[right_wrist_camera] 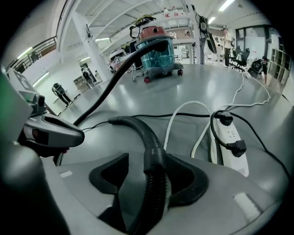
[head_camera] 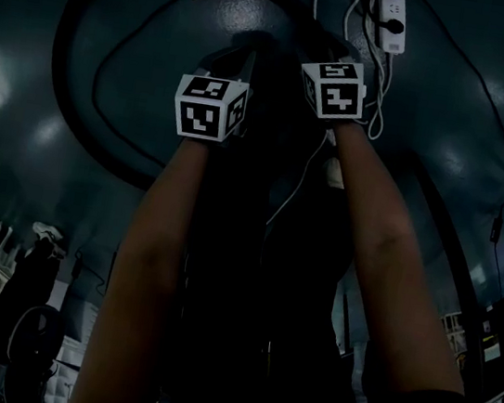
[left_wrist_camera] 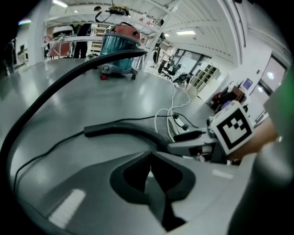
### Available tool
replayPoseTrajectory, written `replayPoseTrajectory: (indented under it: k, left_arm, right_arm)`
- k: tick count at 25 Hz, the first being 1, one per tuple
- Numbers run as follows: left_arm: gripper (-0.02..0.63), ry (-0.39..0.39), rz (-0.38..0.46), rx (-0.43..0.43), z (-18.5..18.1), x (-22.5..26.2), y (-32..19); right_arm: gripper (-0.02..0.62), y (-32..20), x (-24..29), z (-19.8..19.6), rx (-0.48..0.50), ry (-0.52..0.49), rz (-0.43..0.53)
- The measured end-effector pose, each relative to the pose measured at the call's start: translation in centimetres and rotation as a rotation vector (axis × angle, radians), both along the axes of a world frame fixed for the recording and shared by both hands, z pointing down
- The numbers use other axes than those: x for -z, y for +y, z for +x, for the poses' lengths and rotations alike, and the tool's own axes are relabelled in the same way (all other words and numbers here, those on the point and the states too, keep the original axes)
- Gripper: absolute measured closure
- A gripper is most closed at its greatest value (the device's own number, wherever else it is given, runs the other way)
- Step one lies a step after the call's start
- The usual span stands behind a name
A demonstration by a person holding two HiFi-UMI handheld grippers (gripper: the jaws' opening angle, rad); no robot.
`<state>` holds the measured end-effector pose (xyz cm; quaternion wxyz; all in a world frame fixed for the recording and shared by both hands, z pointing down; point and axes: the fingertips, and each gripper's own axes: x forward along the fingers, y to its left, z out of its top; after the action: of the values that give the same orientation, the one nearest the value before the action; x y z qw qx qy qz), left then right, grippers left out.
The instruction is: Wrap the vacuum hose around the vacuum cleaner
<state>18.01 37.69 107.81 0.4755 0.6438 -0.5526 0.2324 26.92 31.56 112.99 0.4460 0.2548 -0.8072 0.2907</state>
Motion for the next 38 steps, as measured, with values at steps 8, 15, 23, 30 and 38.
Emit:
replayPoseTrajectory:
  k: [8, 15, 23, 30, 38]
  left_arm:
    - [0.509, 0.019, -0.012, 0.009, -0.2, -1.3, 0.6]
    - [0.511, 0.017, -0.006, 0.010, 0.2, -3.5, 0.3]
    - [0.517, 0.006, -0.001, 0.025, -0.8, -1.1, 0.6]
    - [0.517, 0.013, 0.006, 0.032, 0.0, 3.7, 0.4]
    - [0.517, 0.019, 0.052, -0.002, 1.1, 13.6, 0.5]
  right_arm:
    - [0.278, -0.3, -3.0, -0.9, 0.069, 0.074, 0.011]
    - [0.285, -0.2, -6.5, -0.3, 0.106, 0.129, -0.004]
    - [0.360, 0.3, -3.9, 0.1, 0.197, 0.185, 0.014]
    - [0.360, 0.4, 2.2, 0.9, 0.175, 0.154, -0.004]
    - [0.360, 1.4, 12.4, 0.6, 0.159, 0.125, -0.005]
